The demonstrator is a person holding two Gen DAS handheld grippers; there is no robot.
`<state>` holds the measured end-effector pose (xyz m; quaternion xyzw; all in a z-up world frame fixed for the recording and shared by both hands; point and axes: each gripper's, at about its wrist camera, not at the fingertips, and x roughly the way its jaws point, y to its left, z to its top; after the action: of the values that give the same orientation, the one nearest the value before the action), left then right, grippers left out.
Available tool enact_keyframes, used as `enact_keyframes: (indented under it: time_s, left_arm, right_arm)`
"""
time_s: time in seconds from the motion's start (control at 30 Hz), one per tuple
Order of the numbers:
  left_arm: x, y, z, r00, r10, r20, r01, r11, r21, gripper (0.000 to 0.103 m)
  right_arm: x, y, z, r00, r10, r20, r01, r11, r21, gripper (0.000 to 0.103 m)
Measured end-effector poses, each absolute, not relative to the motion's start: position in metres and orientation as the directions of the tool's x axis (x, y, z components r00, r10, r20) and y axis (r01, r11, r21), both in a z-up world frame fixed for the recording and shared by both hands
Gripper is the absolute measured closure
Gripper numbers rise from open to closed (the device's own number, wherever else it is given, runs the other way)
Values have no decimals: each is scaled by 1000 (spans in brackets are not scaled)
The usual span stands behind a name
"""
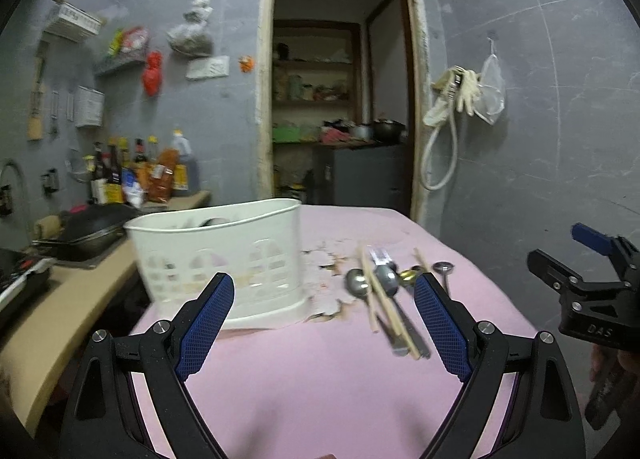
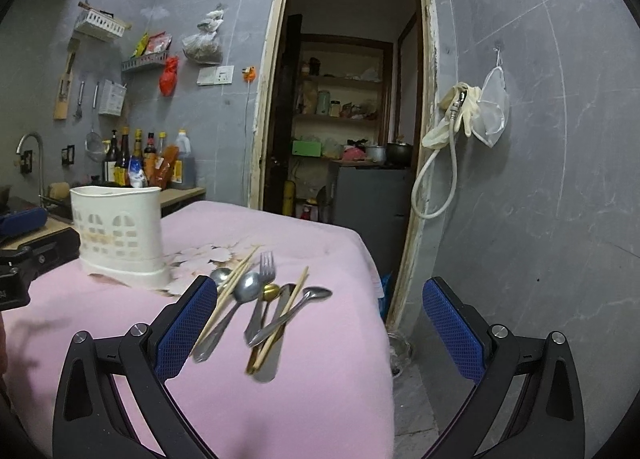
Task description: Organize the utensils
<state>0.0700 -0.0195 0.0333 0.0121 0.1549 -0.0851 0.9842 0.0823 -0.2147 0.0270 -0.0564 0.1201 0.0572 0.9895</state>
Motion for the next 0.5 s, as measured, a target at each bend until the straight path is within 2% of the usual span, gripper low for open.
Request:
enact_keyframes:
  time_s: [0.13,0.4,0.5]
  left_arm:
    - [100,-29,39,903,-240,-356,245,969,-34,15]
    - [158,-50,37,828,-318,-462,329,942,-59,16]
    - [175,-56,34,799,-336,-498,344,936,-80,21]
  right_arm:
    - [102,-223,31,959,66,-276,-97,990,-100,0]
    - [153,-240,23,897,123,-426,-162,985,-58,0]
    - [169,-243,17,866,152,-476,-189,982,-30,5]
